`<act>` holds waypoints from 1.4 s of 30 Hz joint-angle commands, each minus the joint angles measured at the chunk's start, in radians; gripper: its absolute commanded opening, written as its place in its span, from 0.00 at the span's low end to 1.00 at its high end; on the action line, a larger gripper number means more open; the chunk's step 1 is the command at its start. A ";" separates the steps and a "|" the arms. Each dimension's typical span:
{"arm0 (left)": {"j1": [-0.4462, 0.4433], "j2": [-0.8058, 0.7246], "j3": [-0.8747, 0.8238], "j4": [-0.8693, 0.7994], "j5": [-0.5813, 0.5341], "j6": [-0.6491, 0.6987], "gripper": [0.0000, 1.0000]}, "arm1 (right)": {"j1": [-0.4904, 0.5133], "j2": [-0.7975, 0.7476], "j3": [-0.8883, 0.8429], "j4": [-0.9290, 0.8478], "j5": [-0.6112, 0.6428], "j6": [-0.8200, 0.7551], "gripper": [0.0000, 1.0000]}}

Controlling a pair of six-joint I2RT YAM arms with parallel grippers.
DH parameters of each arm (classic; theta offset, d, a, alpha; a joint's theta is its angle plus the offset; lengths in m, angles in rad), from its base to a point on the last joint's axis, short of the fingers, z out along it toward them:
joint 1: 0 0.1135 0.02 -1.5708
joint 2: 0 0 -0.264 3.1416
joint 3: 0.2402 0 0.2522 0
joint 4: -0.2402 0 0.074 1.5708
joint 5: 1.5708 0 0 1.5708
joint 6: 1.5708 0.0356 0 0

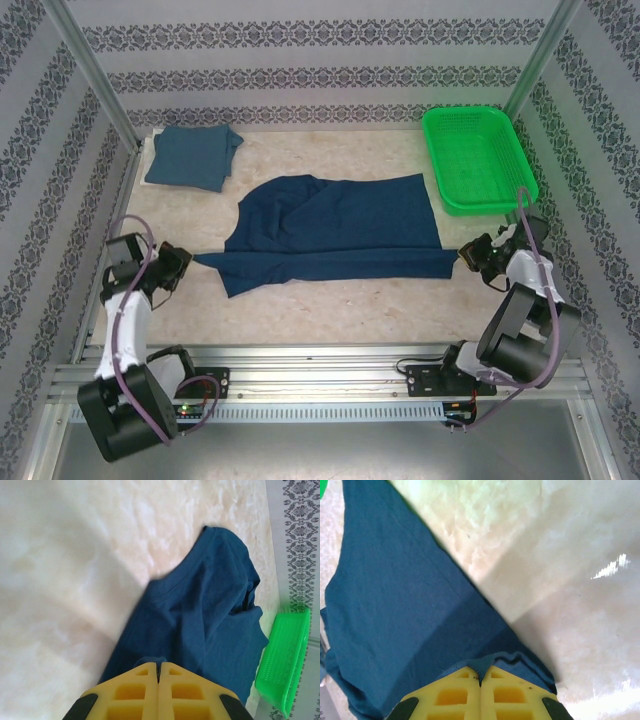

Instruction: Fold and stack the t-shirts

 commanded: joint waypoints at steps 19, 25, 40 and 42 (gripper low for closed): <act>-0.252 0.511 0.403 0.173 -0.108 0.124 0.00 | 0.215 0.274 0.312 -0.053 0.102 -0.118 0.01; -0.258 0.564 0.437 0.180 -0.101 0.116 0.00 | 0.244 0.339 0.355 -0.044 0.096 -0.112 0.01; -0.278 0.718 0.526 0.280 -0.115 0.084 0.05 | 0.248 0.481 0.459 -0.048 0.106 -0.123 0.19; -0.275 0.728 0.568 0.253 -0.112 0.079 0.33 | 0.248 0.490 0.485 -0.060 0.095 -0.123 0.36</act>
